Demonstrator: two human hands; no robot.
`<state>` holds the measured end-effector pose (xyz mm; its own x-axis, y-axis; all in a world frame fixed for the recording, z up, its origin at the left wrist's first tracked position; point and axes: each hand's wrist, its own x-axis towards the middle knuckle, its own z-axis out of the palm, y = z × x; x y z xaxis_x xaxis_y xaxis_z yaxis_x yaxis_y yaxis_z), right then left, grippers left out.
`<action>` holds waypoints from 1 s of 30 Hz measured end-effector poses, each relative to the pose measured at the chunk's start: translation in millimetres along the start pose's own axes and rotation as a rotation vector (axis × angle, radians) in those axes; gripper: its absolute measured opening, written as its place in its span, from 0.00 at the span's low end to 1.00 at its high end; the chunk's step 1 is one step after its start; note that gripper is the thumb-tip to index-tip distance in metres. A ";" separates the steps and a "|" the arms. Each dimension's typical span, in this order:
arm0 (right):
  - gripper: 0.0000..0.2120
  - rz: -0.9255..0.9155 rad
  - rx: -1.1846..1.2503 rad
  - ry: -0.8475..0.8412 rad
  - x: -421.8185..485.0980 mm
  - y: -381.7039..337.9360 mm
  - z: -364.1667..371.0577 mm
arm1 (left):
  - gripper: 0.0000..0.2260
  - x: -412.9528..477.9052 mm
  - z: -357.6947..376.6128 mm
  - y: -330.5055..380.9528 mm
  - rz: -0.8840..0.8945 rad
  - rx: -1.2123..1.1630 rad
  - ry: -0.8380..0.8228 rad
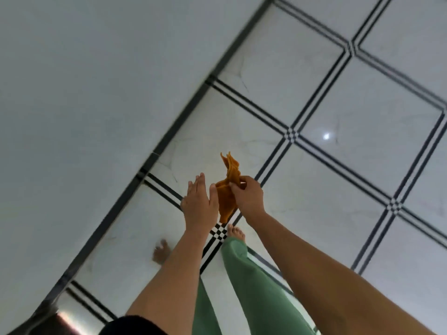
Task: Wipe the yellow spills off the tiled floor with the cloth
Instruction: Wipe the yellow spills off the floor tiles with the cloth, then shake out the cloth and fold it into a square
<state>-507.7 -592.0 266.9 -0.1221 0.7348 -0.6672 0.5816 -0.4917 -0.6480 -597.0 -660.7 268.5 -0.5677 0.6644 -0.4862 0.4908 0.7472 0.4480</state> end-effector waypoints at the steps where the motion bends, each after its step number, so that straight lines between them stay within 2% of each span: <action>1: 0.11 -0.029 0.001 -0.044 -18.4 -21.2 -14.4 | 0.22 -16.7 -18.9 14.4 -0.015 -0.037 0.025; 5: 0.07 -0.157 -0.036 -0.261 -98.0 -95.9 -71.7 | 0.22 -96.1 -87.2 61.2 -0.081 -0.198 0.130; 8: 0.07 -0.308 -0.059 -0.443 -156.4 -129.7 -112.5 | 0.20 -161.1 -124.4 92.3 -0.059 -0.403 0.228; 10: 0.07 -0.377 -0.091 -0.509 -177.7 -142.2 -129.5 | 0.17 -186.7 -137.8 110.3 -0.045 -0.540 0.266; 13: 0.08 -0.480 -0.142 -0.576 -217.2 -150.4 -161.1 | 0.11 -244.6 -144.9 140.1 -0.020 -0.673 0.408; 19: 0.09 -0.623 -0.257 -0.661 -275.5 -159.1 -234.6 | 0.18 -336.2 -143.6 201.4 -0.060 -0.698 0.617; 25: 0.09 -0.787 -0.307 -0.714 -280.1 -169.6 -321.9 | 0.10 -374.7 -125.0 277.6 -0.039 -0.671 0.734; 30: 0.08 -0.943 -0.371 -0.723 -245.6 -180.6 -407.0 | 0.08 -369.4 -90.9 364.8 -0.049 -0.670 0.909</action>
<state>-255.5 -493.5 697.2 -0.9612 0.2462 -0.1242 0.2048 0.3358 -0.9194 -268.3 -634.9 679.8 -0.9810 0.1722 0.0895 0.1568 0.4313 0.8885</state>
